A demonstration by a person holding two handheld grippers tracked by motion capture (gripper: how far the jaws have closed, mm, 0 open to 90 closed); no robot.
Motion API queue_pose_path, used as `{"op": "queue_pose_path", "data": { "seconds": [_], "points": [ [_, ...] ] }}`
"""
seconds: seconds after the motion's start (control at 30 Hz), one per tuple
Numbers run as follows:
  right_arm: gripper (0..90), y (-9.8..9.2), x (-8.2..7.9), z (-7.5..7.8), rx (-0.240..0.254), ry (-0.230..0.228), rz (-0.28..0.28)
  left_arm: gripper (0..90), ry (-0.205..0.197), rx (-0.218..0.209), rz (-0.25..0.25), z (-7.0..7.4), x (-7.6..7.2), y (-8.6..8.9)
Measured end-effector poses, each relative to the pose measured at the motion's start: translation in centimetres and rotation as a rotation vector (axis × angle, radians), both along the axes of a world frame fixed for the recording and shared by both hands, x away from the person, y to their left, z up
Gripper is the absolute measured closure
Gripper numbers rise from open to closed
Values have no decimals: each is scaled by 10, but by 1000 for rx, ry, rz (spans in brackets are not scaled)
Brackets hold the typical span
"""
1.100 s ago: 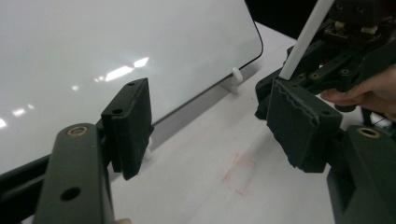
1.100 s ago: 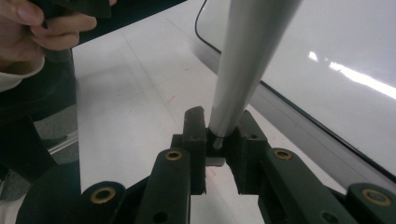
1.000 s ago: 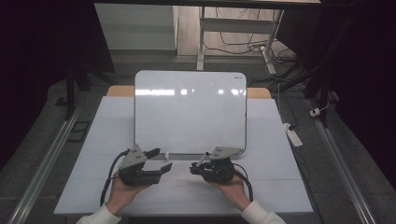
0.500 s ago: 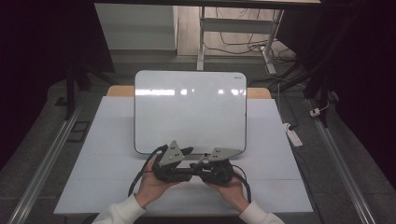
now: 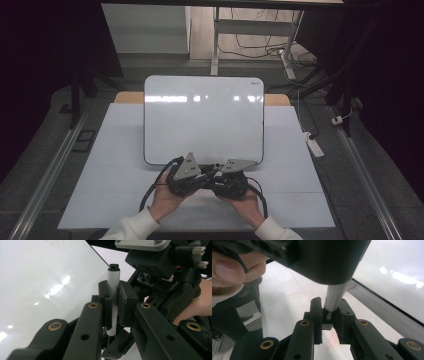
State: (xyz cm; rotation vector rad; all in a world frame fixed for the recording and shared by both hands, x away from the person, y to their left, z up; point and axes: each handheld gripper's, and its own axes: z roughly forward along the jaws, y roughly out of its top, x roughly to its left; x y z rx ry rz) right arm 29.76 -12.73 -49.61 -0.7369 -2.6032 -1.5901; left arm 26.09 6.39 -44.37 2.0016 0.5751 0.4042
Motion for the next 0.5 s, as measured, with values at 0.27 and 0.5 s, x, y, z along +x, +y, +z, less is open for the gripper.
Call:
{"op": "queue_pose_path", "data": {
  "seconds": [0.27,0.5],
  "points": [
    [625,-5,-5,5,26,-42,-15,816,-4,-17,47,9,3,19],
    [526,-48,-12,15,3,-184,-108,816,11,-58,139,21,10,61]
  ]
}}
